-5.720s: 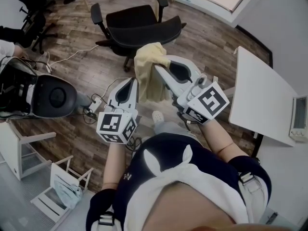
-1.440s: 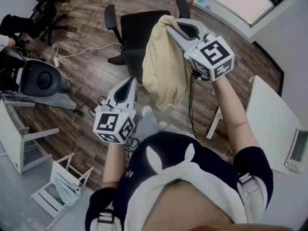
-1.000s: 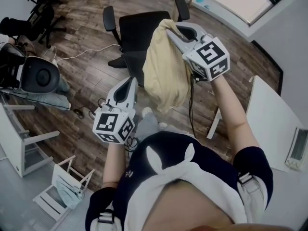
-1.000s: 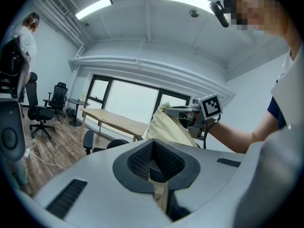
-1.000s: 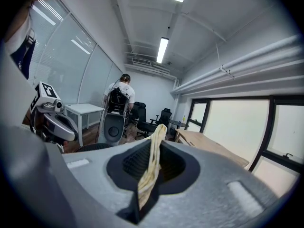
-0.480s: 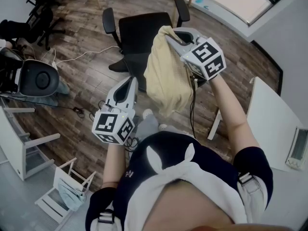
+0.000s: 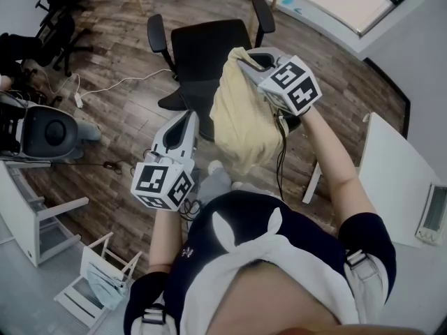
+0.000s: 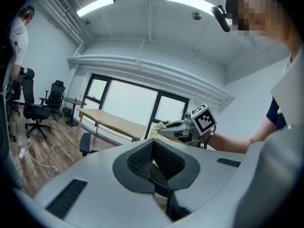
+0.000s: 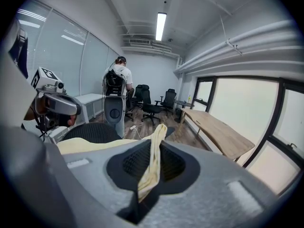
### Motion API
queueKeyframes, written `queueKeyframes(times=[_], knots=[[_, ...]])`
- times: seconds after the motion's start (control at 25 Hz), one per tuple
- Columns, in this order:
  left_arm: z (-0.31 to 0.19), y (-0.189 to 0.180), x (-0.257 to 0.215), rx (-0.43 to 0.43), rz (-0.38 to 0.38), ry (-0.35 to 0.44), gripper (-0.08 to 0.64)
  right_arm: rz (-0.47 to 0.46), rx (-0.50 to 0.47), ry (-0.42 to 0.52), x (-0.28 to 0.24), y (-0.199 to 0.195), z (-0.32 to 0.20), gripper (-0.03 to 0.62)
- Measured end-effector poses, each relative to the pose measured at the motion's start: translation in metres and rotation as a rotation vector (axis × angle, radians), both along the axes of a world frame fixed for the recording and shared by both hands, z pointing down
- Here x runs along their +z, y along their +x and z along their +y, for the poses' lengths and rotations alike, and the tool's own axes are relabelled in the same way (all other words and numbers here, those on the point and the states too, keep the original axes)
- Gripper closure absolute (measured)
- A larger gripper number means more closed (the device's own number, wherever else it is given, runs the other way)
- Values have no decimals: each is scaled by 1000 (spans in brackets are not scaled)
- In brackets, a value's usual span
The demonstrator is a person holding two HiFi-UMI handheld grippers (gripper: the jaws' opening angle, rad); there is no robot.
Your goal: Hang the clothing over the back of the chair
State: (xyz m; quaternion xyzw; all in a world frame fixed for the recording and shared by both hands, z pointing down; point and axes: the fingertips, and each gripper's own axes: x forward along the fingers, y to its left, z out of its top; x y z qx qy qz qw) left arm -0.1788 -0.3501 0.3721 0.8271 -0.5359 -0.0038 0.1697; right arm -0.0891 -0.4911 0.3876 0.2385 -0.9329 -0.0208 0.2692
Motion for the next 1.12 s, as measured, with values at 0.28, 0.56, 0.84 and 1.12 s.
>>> queueKeyframes(times=[0.28,0.56,0.84,1.12], knots=[[-12,1,-3,15,-12,0,554,51,-9,-49,19,0,-7,552],[-17,2,-4,30,-9,-5,554,143,-33,-108,40,1,-3,551],[-23,3,-4,37,-2,-6,554,202,-35,-126,58,2,-5,491],[-25,6,-9,46,5,8,554,201,-3,-107,55,8,-12,396]])
